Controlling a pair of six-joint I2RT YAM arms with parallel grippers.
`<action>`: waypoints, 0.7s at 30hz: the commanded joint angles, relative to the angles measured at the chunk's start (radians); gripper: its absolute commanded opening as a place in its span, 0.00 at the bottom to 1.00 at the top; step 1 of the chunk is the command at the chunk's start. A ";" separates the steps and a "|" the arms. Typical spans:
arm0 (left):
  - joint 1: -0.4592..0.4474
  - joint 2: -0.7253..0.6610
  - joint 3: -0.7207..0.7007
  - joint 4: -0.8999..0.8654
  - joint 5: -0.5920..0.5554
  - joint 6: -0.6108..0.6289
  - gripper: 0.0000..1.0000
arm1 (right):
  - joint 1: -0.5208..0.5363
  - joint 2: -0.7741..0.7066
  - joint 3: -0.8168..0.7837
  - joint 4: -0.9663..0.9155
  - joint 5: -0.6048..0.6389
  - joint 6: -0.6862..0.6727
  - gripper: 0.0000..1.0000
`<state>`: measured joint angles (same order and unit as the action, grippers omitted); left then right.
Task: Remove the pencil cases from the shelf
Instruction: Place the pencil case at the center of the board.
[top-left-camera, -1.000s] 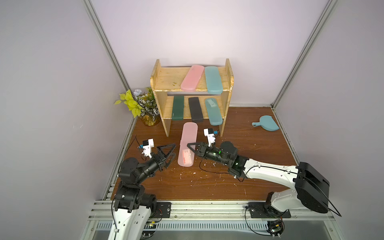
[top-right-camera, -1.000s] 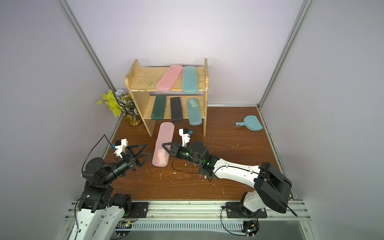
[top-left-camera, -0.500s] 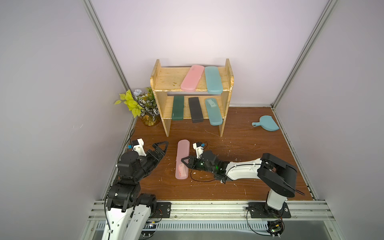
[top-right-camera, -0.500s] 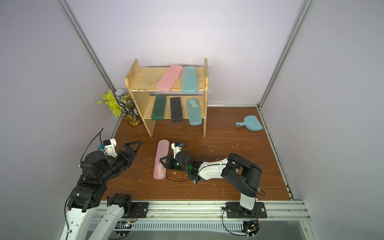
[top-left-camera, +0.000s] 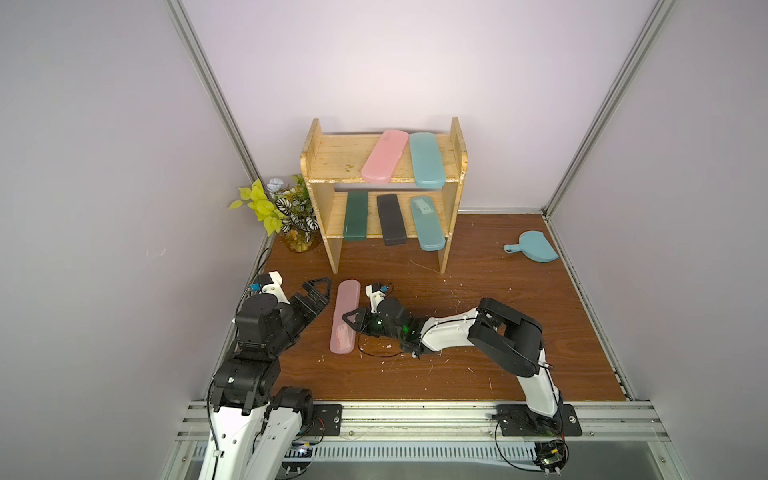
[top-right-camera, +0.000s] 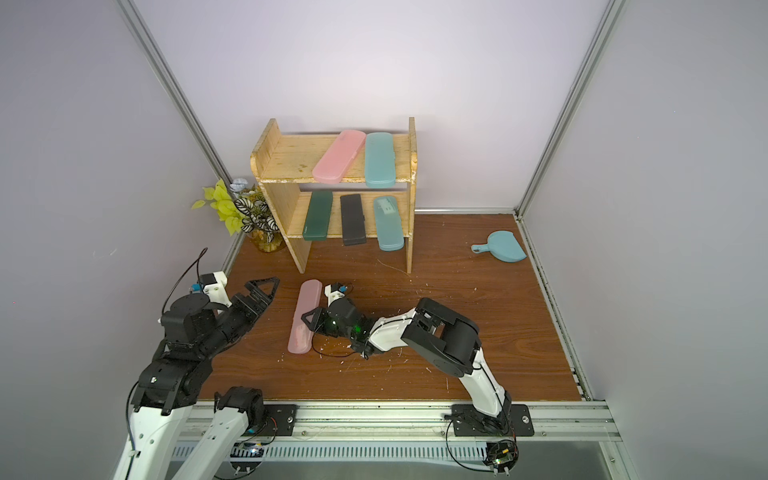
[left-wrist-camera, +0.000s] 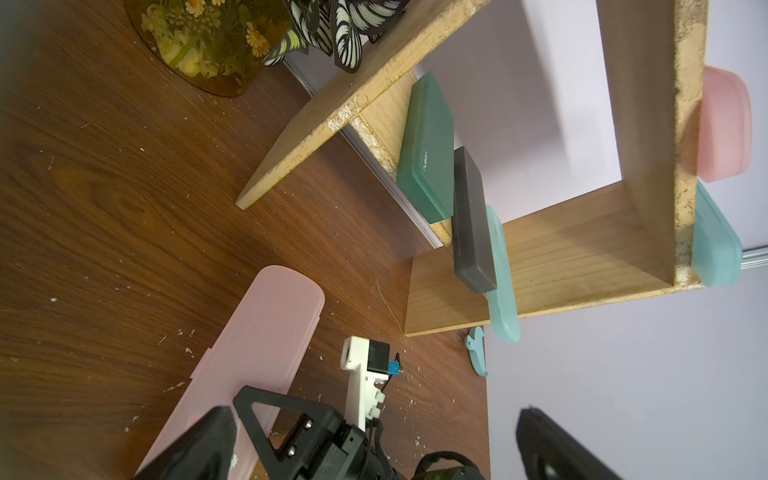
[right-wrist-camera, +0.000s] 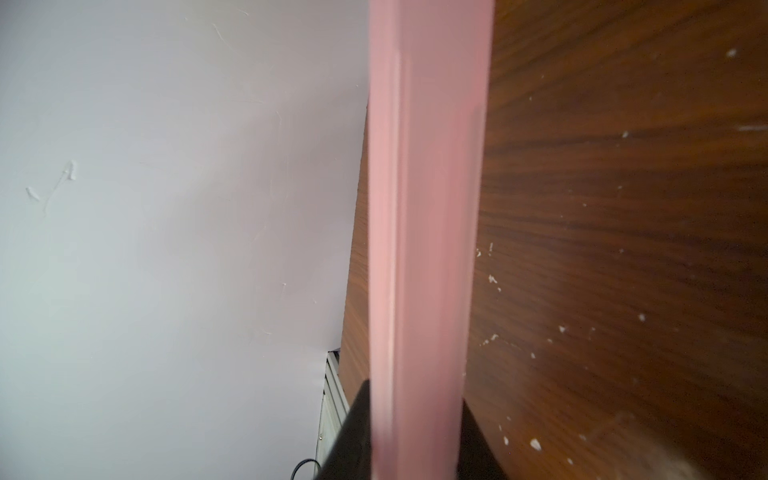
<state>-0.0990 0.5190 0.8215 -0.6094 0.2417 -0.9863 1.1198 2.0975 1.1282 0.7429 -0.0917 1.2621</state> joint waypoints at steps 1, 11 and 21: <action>-0.009 0.018 0.031 -0.015 -0.015 0.036 0.99 | 0.002 0.005 0.035 0.013 -0.026 0.038 0.20; -0.008 0.113 0.083 -0.013 -0.025 0.095 0.99 | -0.026 0.006 0.004 -0.029 -0.051 0.051 0.29; -0.009 0.243 0.120 0.066 0.003 0.156 1.00 | -0.060 -0.110 -0.103 -0.083 -0.028 0.030 0.57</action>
<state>-0.0990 0.7414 0.9310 -0.5945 0.2256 -0.8703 1.0733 2.0762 1.0515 0.6754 -0.1318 1.3048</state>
